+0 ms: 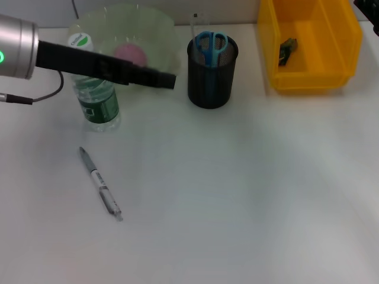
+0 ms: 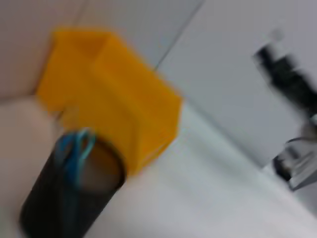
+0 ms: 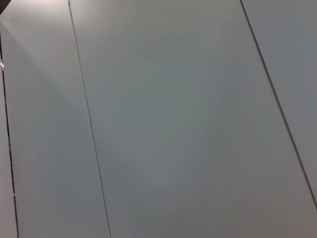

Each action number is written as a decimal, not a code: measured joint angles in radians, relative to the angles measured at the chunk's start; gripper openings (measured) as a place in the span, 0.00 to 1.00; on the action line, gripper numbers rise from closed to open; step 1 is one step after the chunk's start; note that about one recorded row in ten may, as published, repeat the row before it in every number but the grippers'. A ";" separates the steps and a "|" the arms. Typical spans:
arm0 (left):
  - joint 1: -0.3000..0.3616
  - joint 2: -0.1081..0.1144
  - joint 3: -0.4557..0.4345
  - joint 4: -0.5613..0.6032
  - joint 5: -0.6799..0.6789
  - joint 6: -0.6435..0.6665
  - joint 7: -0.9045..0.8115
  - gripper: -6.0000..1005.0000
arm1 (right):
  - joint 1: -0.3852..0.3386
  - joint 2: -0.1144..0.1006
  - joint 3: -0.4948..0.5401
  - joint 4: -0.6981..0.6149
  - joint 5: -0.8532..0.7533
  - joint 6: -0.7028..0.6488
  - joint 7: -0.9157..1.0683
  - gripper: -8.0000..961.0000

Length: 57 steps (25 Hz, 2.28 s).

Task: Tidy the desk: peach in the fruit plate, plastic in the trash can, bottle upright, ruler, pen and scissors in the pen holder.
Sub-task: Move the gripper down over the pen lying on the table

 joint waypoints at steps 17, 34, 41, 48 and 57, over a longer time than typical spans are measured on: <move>0.207 -0.006 0.001 -0.083 -0.619 0.028 0.583 0.63 | 0.002 0.007 -0.002 -0.115 -0.135 -0.049 0.122 0.53; 0.253 0.008 0.010 -0.148 -0.476 0.054 0.594 0.64 | 0.017 0.018 -0.102 -0.578 -0.525 -0.159 0.567 0.53; 0.218 0.007 0.011 -0.207 -0.329 -0.177 0.494 0.65 | 0.041 0.011 -0.142 -0.498 -0.530 -0.116 0.465 0.53; 0.121 0.039 0.047 -0.131 -0.093 -0.190 0.075 0.71 | 0.035 0.015 -0.140 -0.484 -0.529 0.092 0.365 0.53; 0.148 0.024 0.094 0.060 0.026 -0.051 -0.253 0.78 | 0.032 0.020 -0.134 -0.414 -0.485 0.199 0.239 0.53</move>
